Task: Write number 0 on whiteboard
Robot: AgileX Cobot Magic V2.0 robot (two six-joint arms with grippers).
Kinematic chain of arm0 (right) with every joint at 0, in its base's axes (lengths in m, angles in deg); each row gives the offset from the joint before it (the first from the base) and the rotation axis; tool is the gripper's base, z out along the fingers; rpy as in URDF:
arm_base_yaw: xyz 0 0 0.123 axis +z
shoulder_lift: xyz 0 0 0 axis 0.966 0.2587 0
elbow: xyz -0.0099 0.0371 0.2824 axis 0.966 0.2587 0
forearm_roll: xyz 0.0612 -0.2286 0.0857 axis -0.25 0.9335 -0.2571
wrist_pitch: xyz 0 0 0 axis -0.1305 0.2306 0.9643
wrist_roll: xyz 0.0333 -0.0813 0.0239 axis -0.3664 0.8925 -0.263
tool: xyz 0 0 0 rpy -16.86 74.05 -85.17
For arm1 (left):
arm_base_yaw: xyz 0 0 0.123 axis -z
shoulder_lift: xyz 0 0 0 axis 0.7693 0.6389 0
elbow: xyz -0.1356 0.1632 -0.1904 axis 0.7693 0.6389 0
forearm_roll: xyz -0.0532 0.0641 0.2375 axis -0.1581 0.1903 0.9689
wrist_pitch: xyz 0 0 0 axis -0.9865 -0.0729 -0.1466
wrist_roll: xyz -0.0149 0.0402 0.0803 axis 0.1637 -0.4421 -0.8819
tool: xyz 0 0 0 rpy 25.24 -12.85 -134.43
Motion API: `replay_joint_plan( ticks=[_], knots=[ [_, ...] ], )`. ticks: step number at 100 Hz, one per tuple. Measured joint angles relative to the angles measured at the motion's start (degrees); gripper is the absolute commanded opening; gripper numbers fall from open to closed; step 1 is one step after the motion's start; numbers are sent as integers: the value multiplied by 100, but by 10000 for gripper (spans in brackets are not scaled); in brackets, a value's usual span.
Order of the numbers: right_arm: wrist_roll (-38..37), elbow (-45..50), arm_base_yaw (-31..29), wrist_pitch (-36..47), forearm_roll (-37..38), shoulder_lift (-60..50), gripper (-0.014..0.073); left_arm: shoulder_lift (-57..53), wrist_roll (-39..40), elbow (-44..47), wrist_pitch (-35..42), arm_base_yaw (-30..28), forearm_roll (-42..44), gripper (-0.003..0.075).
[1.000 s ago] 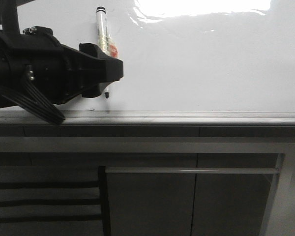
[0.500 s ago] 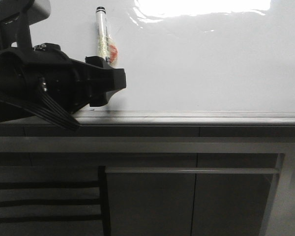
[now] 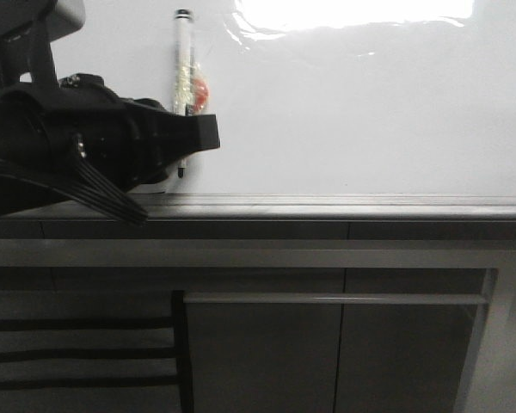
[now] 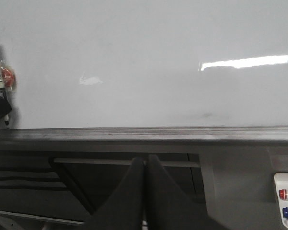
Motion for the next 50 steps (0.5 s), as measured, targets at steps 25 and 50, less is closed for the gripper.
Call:
replay_joint_plan(
  ticks=[25,50],
  knots=[
    [0,0,0,0,0,0,-57,295,0,-12,429,13,95,-20],
    [845,-128,112,-168,-243,9,-57,344,-38,61,821,13,852,-20]
  ],
)
